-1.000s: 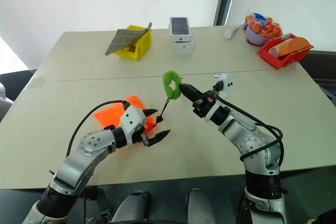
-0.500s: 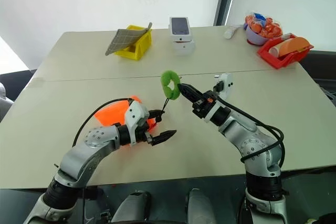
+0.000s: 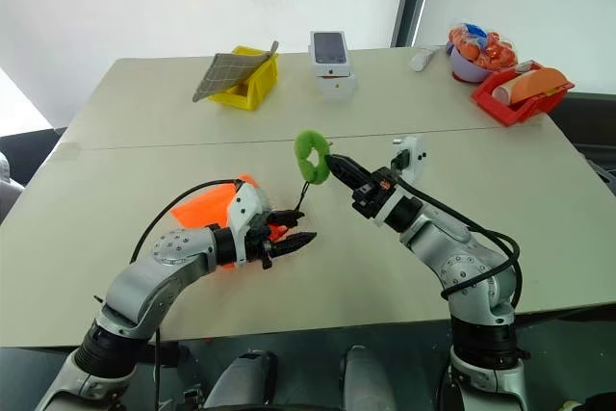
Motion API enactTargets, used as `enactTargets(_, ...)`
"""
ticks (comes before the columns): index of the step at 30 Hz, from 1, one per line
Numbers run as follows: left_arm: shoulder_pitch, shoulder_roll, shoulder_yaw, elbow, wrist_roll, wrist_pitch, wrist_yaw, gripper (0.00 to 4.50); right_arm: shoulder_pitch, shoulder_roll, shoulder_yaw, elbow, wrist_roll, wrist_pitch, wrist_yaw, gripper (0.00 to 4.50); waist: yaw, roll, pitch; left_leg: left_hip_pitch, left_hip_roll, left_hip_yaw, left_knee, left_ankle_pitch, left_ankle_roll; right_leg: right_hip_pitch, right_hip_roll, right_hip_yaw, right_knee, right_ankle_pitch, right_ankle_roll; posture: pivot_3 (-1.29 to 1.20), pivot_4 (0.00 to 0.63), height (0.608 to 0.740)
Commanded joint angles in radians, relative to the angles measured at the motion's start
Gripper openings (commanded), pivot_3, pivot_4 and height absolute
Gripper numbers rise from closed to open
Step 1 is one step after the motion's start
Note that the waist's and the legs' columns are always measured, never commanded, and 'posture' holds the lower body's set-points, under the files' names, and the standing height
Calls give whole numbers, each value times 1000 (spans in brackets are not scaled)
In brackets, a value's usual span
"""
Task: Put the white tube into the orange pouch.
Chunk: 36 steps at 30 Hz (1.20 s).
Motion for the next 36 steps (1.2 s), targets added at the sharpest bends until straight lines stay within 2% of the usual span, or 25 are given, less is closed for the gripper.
enactTargets(1,-10,13,4,-21,12,-24,-2,577,-9,-5,-2,-37,14,-13,2,0,0,0,0,0,0,0,0,0,0,0,0,0,0,0,0,0,150,740)
enactTargets(2,-10,17,3,-19,18,-26,0,220,-9,-5,-2,-37,13,-14,2,0,1,0,0,0,0,0,0,0,0,0,0,0,0,0,0,0,150,740)
enactTargets(10,25,79,5,-33,52,-42,-15,236,-17,-1,-19,-1,-48,-58,-42,0,0,0,0,0,0,0,0,0,0,0,0,0,0,0,0,0,150,740)
enactTargets(18,128,210,32,-56,65,-84,-69,236,-68,18,-52,161,-201,-168,-144,0,-1,1,0,0,0,0,0,0,0,-1,0,0,0,0,0,0,150,740)
enactTargets(21,121,200,49,-50,49,-84,-70,236,-64,8,-20,176,-243,-175,-136,0,1,2,1,-1,0,0,0,0,0,-1,0,0,0,0,0,0,150,740)
enactTargets(25,118,199,58,-44,46,-82,-80,236,-32,-66,124,173,-368,-151,-71,0,-1,2,1,0,0,0,0,0,0,-1,0,0,0,0,0,0,150,740)
enactTargets(28,128,205,61,-49,38,-82,-94,236,-17,-89,210,139,-366,-93,-6,940,-2,2,1,0,0,0,-1,0,0,-1,0,0,0,0,0,0,150,740)
enactTargets(32,147,222,57,-46,41,-93,-115,236,-63,-37,277,154,-407,-1,-71,2941,-5,2,1,0,0,0,-1,0,0,-1,0,0,0,0,0,0,150,740)
enactTargets(36,153,220,58,-46,42,-96,-115,236,-109,25,308,210,-452,45,-120,2941,-2,2,1,0,0,0,0,0,0,-1,0,0,0,0,-1,0,150,740)
